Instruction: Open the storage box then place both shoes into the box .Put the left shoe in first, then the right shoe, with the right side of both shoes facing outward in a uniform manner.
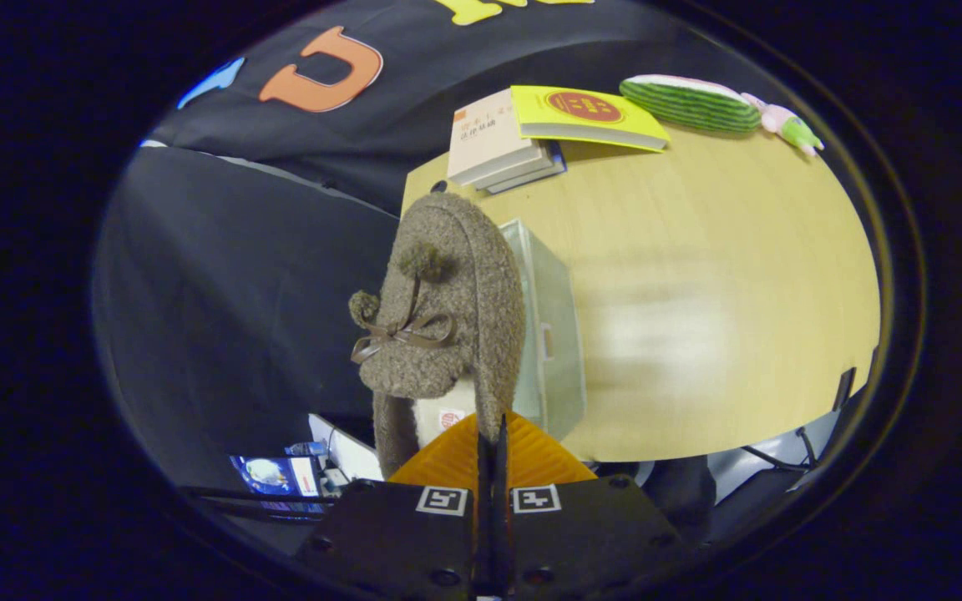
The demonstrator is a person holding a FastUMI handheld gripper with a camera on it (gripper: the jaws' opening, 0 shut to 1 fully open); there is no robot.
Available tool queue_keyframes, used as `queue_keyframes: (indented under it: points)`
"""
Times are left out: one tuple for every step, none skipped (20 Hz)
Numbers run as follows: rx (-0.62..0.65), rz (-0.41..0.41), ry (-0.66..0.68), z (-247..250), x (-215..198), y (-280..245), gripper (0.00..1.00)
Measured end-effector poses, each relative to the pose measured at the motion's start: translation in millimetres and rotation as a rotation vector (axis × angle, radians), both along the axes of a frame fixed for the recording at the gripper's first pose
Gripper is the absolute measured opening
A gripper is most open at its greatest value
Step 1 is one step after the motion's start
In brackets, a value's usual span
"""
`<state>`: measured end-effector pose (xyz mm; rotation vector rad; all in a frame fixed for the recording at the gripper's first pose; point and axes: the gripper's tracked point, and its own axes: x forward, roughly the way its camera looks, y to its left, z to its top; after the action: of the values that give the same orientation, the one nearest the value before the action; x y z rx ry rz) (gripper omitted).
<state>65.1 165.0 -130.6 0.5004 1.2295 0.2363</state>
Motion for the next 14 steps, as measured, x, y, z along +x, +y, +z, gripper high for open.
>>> queue_keyframes:
  points:
    - [-0.016, -0.006, 0.009, -9, 4, 8, 0.06]
    - [-0.035, -0.014, 0.019, -18, 8, 14, 0.06]
    - [-0.054, -0.017, 0.031, -27, 10, 20, 0.06]
    - [-0.074, -0.022, 0.041, -34, 12, 22, 0.06]
    - [-0.092, -0.029, 0.051, -40, 15, 23, 0.06]
    - [-0.109, -0.035, 0.062, -45, 17, 22, 0.06]
    - [-0.124, -0.045, 0.072, -50, 19, 21, 0.06]
    - [-0.138, -0.054, 0.076, -53, 20, 18, 0.06]
    - [-0.150, -0.065, 0.073, -56, 23, 16, 0.07]
    - [-0.159, -0.073, 0.075, -58, 23, 13, 0.06]
    - [-0.158, -0.084, 0.077, -59, 24, 13, 0.06]
    - [-0.154, -0.090, 0.081, -60, 24, 14, 0.06]
    - [-0.161, -0.091, 0.085, -62, 24, 13, 0.08]
    - [-0.165, -0.093, 0.081, -62, 23, 12, 0.10]
